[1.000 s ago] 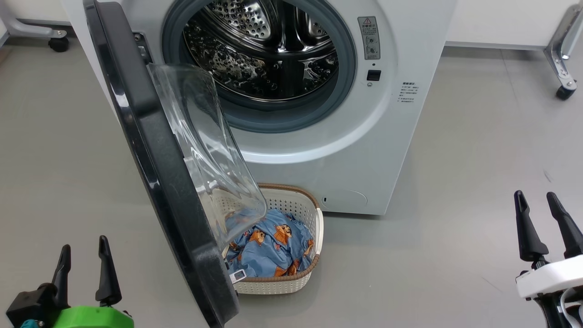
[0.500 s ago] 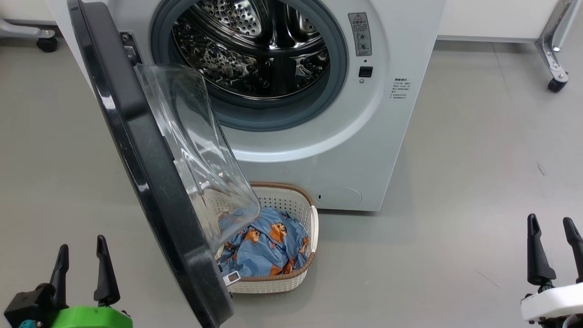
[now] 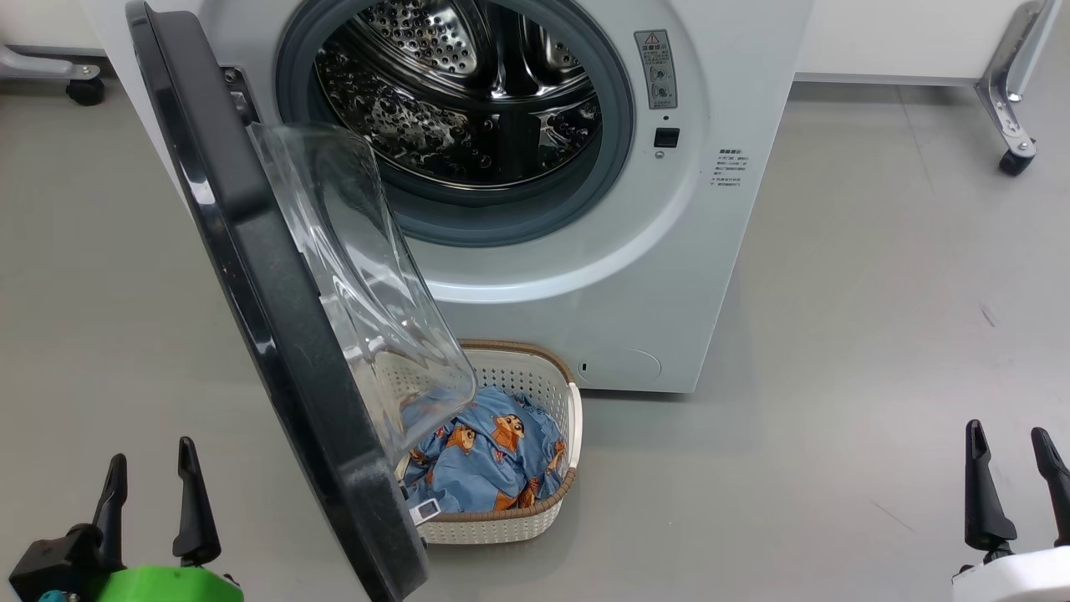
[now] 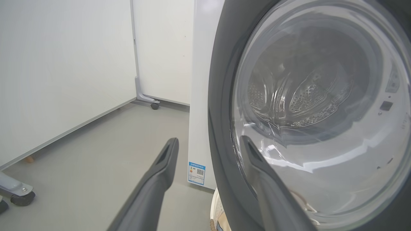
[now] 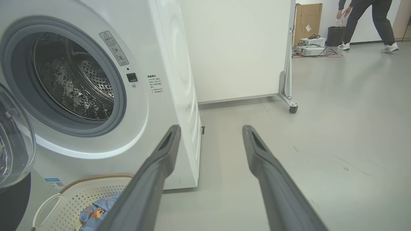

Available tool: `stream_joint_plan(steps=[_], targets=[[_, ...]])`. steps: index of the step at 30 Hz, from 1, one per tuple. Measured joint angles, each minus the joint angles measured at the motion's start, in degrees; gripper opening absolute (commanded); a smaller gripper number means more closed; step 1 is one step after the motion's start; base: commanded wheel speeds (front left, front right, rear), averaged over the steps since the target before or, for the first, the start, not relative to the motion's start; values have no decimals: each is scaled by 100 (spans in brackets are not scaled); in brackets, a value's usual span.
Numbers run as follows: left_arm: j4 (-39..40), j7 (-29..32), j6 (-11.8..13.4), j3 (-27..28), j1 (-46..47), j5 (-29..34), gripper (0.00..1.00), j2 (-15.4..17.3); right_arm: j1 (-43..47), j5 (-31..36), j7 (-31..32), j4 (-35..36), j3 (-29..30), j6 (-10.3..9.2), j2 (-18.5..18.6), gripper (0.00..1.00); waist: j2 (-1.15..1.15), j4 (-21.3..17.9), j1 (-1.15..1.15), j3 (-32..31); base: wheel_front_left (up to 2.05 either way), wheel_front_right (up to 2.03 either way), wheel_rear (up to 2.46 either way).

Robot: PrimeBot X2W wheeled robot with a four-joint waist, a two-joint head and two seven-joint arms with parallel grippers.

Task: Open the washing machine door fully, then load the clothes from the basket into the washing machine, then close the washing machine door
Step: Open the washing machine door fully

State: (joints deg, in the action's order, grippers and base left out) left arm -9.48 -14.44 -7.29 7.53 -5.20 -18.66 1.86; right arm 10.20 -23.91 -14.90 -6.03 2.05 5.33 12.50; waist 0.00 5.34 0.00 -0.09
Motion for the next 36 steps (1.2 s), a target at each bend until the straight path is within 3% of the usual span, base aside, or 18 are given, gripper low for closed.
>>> stream_joint_plan(steps=[28, 31, 32, 34, 35, 36], targets=[[-27, 0, 0, -29, -68, 57, 100, 0, 208, 600, 0, -426, 163, 135, -211, 100, 0, 5, 0, -10, 0, 0, 0], [-77, 0, 0, -47, -70, 59, 89, 0, 204, 623, 0, -450, 181, 136, -249, 100, 0, 26, 0, -5, 0, 0, 0], [-88, 0, 0, -52, -70, 59, 69, 0, 202, 632, 0, -457, 188, 136, -266, 100, 0, 33, 0, -4, 0, 0, 0], [-113, 0, 0, -77, -70, 59, 18, 0, 200, 642, 0, -470, 203, 166, -294, 100, 0, 46, 0, -4, 0, 0, 0], [-141, 0, 0, -127, -71, 59, 0, 0, 196, 643, 0, -483, 216, 166, -313, 100, 0, 59, 0, -6, 0, 0, 0], [-148, 0, 0, -148, -71, 59, 0, 0, 195, 643, 0, -488, 224, 167, -319, 100, 0, 65, 0, -7, 0, 0, 0]])
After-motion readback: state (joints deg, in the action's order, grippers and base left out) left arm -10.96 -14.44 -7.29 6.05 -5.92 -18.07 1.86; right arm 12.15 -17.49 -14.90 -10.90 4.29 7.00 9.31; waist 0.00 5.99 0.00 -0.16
